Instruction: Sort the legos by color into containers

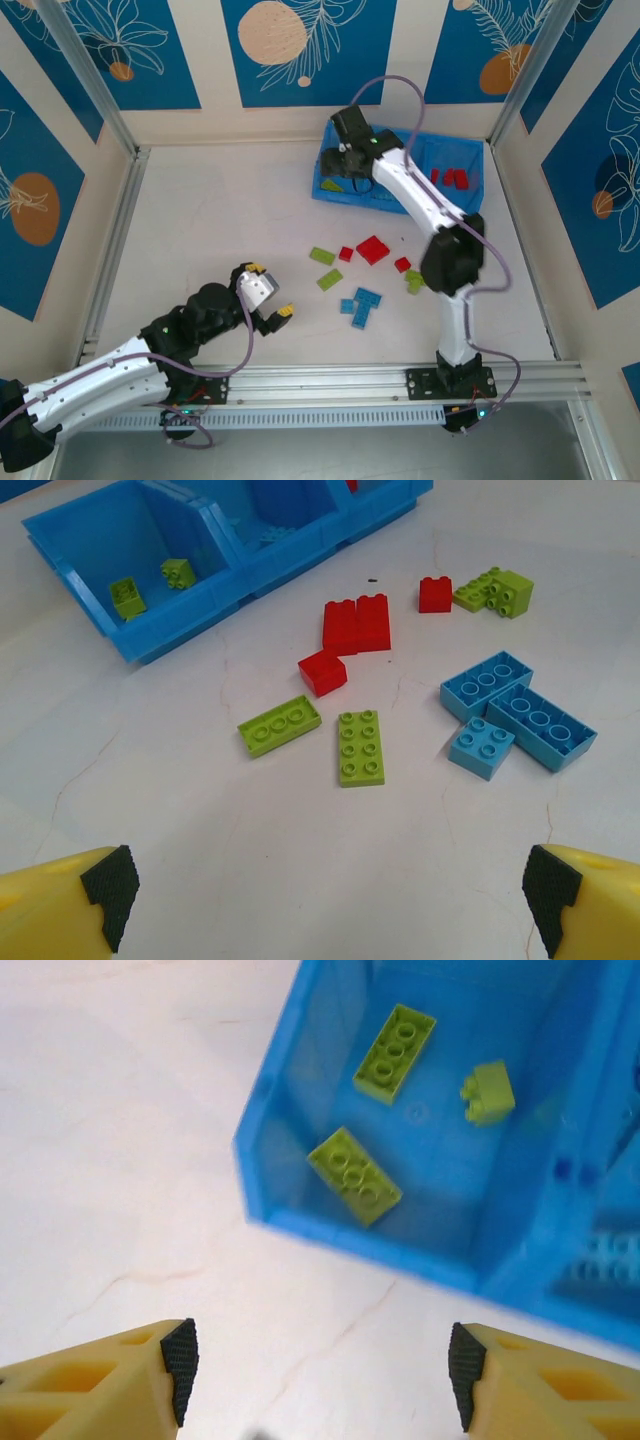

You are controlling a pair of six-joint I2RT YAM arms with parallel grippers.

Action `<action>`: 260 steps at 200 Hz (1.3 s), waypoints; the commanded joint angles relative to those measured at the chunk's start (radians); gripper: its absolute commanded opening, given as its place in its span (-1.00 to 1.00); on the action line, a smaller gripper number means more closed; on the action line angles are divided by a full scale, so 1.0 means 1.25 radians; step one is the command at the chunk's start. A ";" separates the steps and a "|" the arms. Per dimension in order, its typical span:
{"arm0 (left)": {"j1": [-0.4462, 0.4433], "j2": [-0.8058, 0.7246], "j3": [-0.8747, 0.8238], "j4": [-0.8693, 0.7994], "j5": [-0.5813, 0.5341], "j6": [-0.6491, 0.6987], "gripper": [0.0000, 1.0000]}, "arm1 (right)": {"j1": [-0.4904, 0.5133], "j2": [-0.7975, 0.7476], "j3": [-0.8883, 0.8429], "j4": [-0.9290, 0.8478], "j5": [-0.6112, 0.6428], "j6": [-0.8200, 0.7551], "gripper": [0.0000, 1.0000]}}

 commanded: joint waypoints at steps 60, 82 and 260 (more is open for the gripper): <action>-0.001 0.004 -0.014 0.027 0.007 -0.010 1.00 | 0.094 -0.298 -0.586 0.129 0.016 0.316 0.38; -0.001 0.011 -0.009 0.021 0.007 -0.008 1.00 | 0.086 -0.222 -0.572 0.122 -0.032 0.351 0.38; -0.001 -0.010 -0.009 0.006 -0.005 -0.004 1.00 | 0.094 -0.062 -0.510 0.120 -0.024 0.426 -0.34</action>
